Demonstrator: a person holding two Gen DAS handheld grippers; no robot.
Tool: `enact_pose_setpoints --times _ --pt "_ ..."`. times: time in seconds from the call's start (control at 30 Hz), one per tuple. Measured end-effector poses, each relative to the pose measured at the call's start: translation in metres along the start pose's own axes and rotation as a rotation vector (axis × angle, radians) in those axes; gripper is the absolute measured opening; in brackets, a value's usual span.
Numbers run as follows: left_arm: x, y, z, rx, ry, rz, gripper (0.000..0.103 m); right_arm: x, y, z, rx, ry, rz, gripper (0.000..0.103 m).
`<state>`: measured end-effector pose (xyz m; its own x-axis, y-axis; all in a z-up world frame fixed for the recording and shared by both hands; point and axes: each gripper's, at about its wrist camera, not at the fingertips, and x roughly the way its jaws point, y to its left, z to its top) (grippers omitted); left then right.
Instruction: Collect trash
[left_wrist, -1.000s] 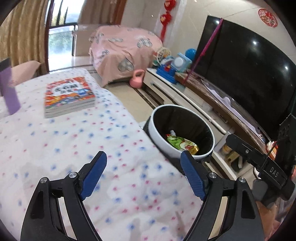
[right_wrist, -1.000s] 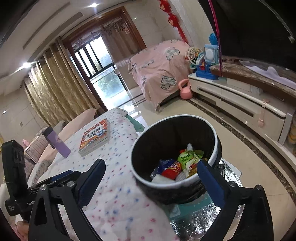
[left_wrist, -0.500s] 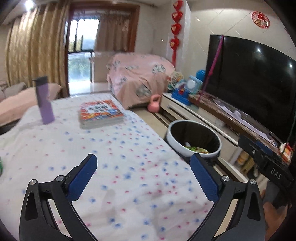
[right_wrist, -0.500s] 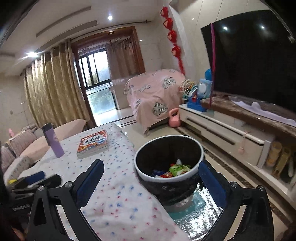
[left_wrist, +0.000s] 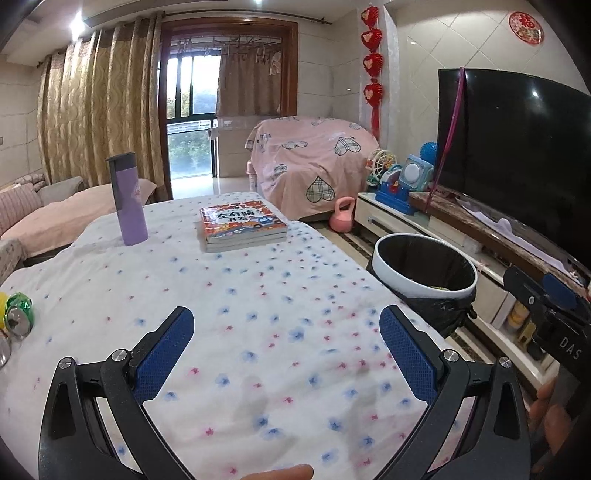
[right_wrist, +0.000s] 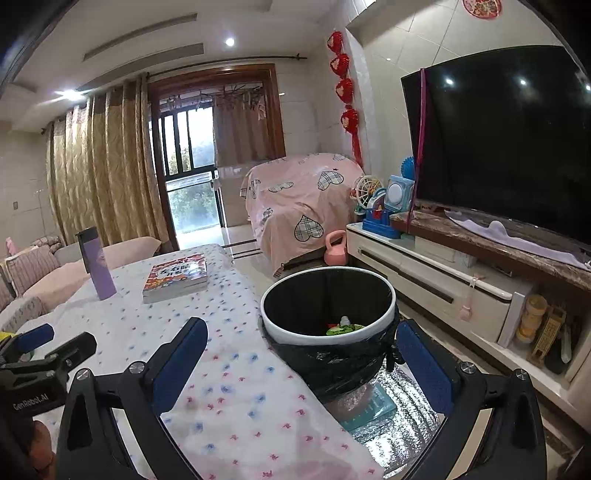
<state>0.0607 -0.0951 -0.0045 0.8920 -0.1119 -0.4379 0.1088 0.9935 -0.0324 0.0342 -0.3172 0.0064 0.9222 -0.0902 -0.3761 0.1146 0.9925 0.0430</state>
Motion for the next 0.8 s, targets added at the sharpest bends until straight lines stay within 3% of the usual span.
enact_pose_setpoints --times 0.8 --pt "-0.015 0.000 -0.004 0.012 -0.060 0.020 0.103 -0.010 -0.003 -0.005 0.019 -0.048 0.015 0.103"
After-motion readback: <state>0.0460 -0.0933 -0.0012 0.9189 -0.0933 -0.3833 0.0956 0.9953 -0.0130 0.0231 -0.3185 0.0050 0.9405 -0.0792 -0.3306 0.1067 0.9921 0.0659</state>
